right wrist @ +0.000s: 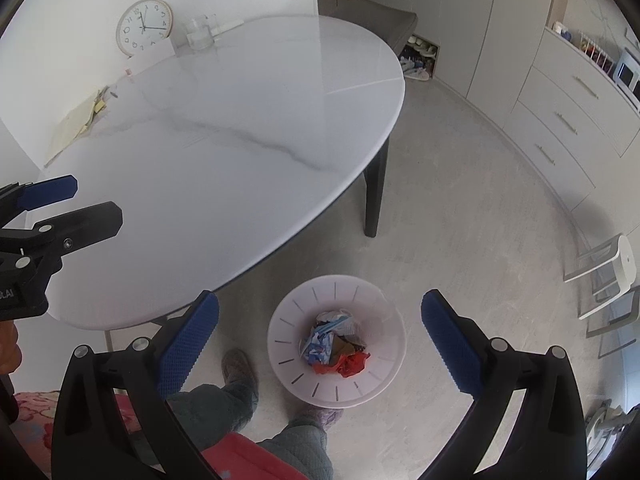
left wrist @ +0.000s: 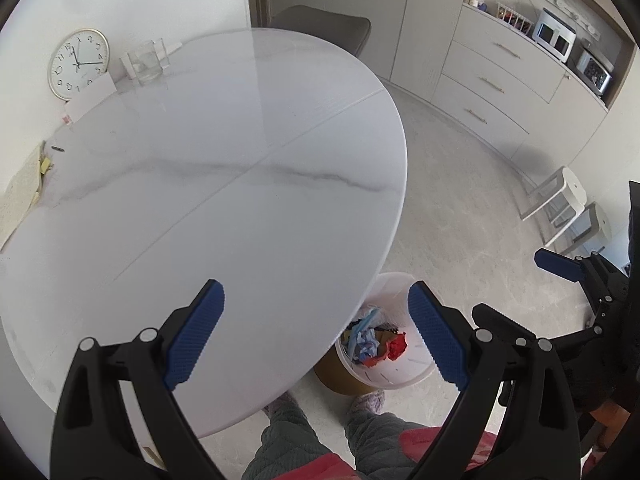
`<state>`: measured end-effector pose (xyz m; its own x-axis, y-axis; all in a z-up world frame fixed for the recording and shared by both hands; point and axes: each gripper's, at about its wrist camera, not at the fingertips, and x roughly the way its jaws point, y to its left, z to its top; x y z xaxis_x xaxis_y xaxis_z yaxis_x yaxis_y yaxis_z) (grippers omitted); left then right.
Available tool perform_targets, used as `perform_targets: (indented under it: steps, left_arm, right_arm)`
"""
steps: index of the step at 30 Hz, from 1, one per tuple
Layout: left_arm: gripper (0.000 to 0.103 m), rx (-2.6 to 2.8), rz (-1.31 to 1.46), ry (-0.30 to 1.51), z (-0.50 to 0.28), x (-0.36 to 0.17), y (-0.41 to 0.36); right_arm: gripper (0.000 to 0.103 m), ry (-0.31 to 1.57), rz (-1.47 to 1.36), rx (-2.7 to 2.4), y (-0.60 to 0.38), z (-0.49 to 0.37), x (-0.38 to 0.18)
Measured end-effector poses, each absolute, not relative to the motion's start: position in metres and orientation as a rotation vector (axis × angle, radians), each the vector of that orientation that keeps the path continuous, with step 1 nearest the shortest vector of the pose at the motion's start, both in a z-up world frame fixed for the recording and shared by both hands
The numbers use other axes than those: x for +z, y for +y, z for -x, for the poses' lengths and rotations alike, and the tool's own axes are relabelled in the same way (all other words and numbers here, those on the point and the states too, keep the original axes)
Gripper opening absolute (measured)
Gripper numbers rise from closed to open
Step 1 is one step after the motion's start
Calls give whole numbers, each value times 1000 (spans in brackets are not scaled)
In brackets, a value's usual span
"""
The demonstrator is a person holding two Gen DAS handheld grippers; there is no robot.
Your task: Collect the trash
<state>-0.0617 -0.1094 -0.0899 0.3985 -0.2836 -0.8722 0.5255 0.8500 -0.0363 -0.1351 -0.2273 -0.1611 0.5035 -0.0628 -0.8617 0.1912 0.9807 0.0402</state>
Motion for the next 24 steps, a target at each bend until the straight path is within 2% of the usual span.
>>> perform_targets:
  steps: [7,24]
  left_arm:
    - [89,-484,-226,981,62,-69,-104]
    - [89,-431,-192,937,56,-50,-91]
  right_arm:
    - [100,984,-122,-152,-222,129,-136]
    - [100,943,-96,-136,-215,124,-115]
